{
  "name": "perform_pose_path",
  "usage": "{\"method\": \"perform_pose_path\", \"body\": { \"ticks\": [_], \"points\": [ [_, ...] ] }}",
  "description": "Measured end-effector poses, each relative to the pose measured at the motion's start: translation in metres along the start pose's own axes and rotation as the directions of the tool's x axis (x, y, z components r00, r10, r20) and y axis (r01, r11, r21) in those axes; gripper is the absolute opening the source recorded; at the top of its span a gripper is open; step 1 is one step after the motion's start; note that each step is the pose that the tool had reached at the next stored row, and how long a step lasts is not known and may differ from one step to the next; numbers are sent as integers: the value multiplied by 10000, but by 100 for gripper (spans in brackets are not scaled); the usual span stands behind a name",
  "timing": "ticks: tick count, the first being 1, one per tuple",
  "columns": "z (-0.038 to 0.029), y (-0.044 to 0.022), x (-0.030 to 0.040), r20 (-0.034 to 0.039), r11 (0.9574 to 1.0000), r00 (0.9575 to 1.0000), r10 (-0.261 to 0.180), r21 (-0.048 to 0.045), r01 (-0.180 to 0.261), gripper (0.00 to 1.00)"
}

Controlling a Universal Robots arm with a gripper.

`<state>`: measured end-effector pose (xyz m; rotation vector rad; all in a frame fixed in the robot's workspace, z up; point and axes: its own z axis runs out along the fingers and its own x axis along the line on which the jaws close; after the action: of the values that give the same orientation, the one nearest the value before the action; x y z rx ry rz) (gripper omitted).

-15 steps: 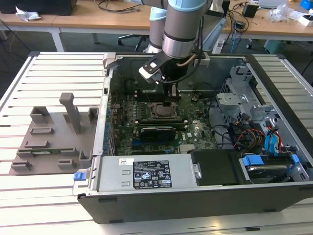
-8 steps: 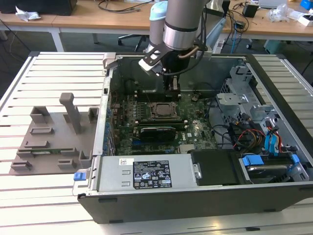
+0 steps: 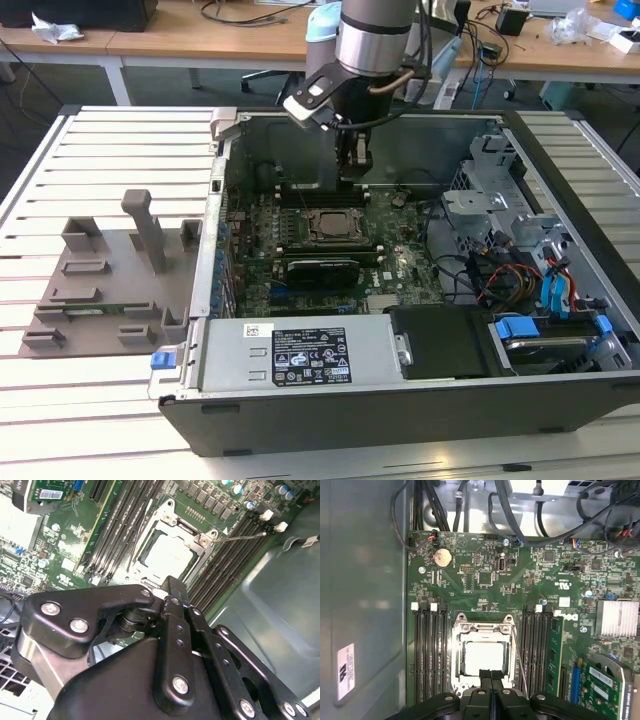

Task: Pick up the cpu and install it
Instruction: 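Close the cpu cover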

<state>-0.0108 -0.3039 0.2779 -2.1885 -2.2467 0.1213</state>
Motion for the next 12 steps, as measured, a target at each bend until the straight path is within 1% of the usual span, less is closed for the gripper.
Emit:
{"method": "perform_pose_path", "body": {
  "ticks": [1, 12],
  "points": [
    [-12, -1, 0, -1, 10000, 10000, 0, 0, 0, 11],
    [-14, -1, -1, -1, 10000, 10000, 0, -1, 0, 11]
  ]
}}
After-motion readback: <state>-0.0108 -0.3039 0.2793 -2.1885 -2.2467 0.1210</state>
